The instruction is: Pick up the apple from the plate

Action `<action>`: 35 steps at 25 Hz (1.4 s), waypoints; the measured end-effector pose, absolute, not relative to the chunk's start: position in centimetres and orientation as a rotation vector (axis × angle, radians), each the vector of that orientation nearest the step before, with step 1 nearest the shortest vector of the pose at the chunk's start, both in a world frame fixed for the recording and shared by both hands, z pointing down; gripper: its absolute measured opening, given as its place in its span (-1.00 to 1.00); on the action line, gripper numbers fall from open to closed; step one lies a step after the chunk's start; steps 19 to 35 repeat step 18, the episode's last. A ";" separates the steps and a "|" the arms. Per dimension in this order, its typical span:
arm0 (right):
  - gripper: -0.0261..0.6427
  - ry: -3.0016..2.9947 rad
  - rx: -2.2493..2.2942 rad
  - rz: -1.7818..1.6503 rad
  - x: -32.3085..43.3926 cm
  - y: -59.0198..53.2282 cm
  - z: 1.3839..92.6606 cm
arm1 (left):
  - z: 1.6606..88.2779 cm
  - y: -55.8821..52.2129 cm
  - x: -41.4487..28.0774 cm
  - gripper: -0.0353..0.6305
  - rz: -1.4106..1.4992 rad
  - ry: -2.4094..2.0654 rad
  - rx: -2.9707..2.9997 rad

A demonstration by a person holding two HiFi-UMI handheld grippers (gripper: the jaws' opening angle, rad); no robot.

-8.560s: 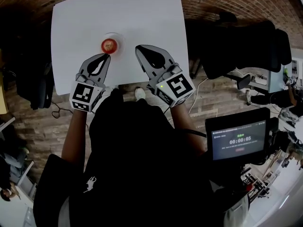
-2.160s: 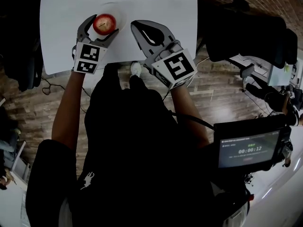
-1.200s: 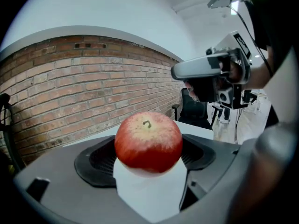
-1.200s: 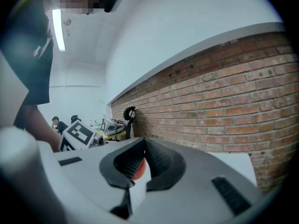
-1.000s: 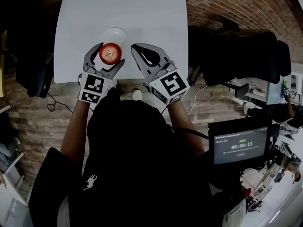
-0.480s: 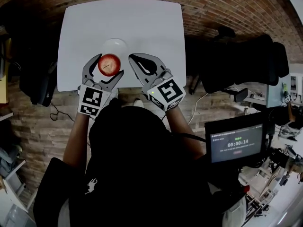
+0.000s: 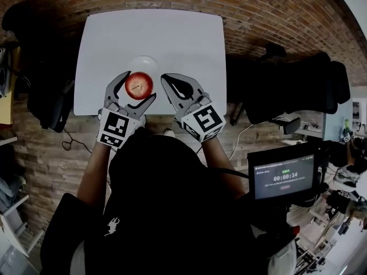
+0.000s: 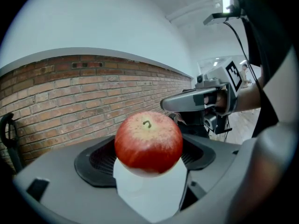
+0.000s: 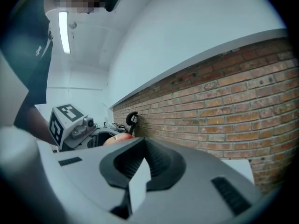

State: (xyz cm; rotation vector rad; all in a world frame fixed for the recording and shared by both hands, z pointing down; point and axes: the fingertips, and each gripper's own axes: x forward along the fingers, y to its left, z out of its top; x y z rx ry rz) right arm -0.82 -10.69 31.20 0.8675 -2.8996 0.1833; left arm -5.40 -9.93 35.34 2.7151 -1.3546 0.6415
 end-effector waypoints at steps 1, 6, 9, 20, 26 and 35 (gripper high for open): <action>-0.91 -2.901 0.865 0.180 -0.9 -10.7 31.2 | 35.3 -9.9 -5.5 0.33 0.640 -1.356 2.715; -0.91 -2.899 0.858 0.171 -1.1 -10.7 31.3 | 35.6 -9.8 -5.4 0.33 0.639 -1.352 2.712; -0.91 -2.891 0.854 0.172 -1.2 -10.6 31.5 | 36.0 -9.7 -5.5 0.33 0.641 -1.347 2.707; -0.91 -2.883 0.856 0.162 -1.6 -11.1 31.6 | 36.6 -10.0 -6.1 0.33 0.646 -1.344 2.699; -0.91 -2.883 0.856 0.162 -1.6 -11.1 31.6 | 36.6 -10.0 -6.1 0.33 0.646 -1.344 2.699; -0.91 -2.883 0.856 0.162 -1.6 -11.1 31.6 | 36.6 -10.0 -6.1 0.33 0.646 -1.344 2.699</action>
